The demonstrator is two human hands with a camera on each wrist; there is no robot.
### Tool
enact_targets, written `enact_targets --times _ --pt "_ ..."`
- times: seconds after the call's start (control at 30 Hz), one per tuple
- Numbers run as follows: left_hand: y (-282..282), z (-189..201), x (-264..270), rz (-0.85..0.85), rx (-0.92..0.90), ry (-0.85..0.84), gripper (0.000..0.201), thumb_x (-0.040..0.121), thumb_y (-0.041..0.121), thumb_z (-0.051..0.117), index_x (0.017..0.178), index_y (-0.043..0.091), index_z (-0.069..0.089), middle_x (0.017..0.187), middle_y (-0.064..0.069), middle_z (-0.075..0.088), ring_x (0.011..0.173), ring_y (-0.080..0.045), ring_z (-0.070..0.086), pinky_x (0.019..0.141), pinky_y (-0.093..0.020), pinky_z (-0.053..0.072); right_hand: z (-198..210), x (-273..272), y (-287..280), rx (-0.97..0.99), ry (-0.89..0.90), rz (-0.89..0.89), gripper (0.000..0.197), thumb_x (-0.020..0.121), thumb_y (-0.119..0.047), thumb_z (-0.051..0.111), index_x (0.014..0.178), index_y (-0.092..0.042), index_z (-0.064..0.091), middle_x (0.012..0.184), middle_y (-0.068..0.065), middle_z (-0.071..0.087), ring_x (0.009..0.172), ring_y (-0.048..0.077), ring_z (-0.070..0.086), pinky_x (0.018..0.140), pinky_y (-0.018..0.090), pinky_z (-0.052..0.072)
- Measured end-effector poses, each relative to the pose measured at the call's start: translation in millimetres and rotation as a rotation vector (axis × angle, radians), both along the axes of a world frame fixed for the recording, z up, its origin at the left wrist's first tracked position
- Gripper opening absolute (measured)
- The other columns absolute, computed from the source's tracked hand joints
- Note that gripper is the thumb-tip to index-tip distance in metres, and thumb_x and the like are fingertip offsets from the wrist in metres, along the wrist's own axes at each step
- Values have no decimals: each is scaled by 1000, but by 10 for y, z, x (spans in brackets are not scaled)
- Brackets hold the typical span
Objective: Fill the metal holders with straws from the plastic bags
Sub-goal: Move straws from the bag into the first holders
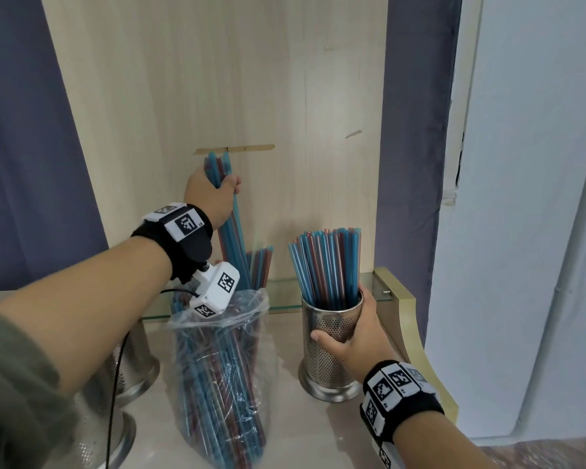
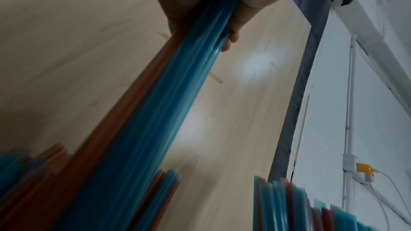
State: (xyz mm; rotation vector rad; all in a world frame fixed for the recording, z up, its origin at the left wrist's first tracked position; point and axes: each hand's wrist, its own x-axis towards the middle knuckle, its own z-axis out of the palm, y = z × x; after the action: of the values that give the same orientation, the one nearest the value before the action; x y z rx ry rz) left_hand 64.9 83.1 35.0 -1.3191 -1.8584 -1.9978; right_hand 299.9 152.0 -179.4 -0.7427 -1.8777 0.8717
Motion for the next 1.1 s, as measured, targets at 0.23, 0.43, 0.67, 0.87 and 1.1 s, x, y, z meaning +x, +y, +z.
enact_targets --times 0.23,0.43,0.67,0.87,1.1 --pt "-95 217 -118 18 61 -7 14 95 18 55 103 9 61 79 8 66 71 -6 62 77 -28 53 9 -8 -10 4 18 -3 106 62 -40 90 140 -44 18 129 -24 46 122 2 48 103 22 39" --pt "-228 416 -185 59 173 -70 12 91 20 54 88 12 62 73 9 64 65 -11 60 78 -33 56 -8 -14 1 -6 2 -9 114 56 -52 86 147 -40 18 137 -15 48 126 6 50 106 28 43" --pt "-352 630 -18 -145 338 -272 28 92 19 56 65 21 58 58 8 61 63 -15 56 74 -38 54 -10 -15 6 -9 -4 -9 115 52 -61 82 146 -42 19 138 -16 48 126 6 50 107 33 44" --pt "-371 571 405 -214 458 -370 26 90 36 68 79 15 56 52 9 56 51 -9 54 62 -27 53 7 -10 -9 -17 -16 -31 115 49 -63 82 144 -41 21 135 -18 48 124 7 51 106 35 46" --pt "-148 334 757 -225 379 -480 46 82 52 71 75 11 53 45 6 53 45 -11 52 58 -26 50 11 -9 -10 -47 -44 -30 121 49 -62 84 147 -38 18 139 -15 48 127 8 50 108 40 45"
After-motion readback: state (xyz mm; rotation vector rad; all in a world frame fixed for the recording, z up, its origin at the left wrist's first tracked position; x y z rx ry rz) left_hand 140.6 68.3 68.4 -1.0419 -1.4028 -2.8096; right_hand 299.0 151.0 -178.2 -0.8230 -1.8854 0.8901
